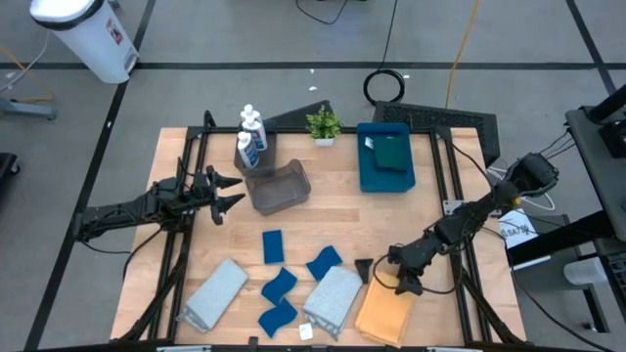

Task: Pick & Place Kitchen Items
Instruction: Put the yellow towel into the blue bin

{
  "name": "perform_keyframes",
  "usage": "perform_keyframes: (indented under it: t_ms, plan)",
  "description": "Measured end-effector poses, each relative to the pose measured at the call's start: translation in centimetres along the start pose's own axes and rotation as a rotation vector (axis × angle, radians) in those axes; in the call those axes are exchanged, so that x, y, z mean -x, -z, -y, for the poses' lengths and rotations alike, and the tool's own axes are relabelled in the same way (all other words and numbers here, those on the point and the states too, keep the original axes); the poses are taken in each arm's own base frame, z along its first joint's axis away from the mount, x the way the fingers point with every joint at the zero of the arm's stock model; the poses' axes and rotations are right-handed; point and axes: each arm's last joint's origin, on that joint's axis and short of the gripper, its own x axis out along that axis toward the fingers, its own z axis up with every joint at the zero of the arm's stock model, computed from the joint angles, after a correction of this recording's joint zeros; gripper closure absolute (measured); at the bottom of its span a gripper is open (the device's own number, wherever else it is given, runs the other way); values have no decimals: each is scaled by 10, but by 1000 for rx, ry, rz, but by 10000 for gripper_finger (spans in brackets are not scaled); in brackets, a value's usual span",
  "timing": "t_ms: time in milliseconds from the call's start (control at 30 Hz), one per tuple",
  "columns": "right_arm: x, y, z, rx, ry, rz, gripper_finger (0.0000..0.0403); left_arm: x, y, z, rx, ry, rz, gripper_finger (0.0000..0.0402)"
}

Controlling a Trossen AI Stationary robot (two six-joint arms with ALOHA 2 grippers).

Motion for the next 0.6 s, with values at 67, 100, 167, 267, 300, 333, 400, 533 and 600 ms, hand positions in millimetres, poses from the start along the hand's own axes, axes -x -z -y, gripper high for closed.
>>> perform_keyframes:
  t_ms: [67, 100, 167, 267, 300, 333, 400, 533, 600]
  plan:
    - [0, -1, 1, 15, 10, 12, 251, 0, 0, 0, 0, 0, 0, 151]
    - [0, -2, 2, 20, 13, 17, 263, 0, 0, 0, 0, 0, 0, 151]
    - [1, -3, 2, 31, 16, 20, 285, 0, 0, 0, 0, 0, 0, 151]
    - [1, -4, 4, 37, 22, 21, 319, 0, 0, 0, 0, 0, 0, 151]
    - [1, -4, 5, 40, 24, 22, 330, 0, 0, 0, 0, 0, 0, 151]
    - [2, -4, 5, 42, 26, 22, 342, 0, 0, 0, 0, 0, 0, 151]
    - [2, -5, 6, 40, 23, 16, 365, 0, 0, 0, 0, 0, 0, 151]
    - [3, -6, 6, 53, 1, -8, 397, 0, 0, 0, 0, 0, 0, 151]
    - [6, -6, 5, 54, 3, -17, 397, 0, 0, 0, 0, 0, 0, 151]
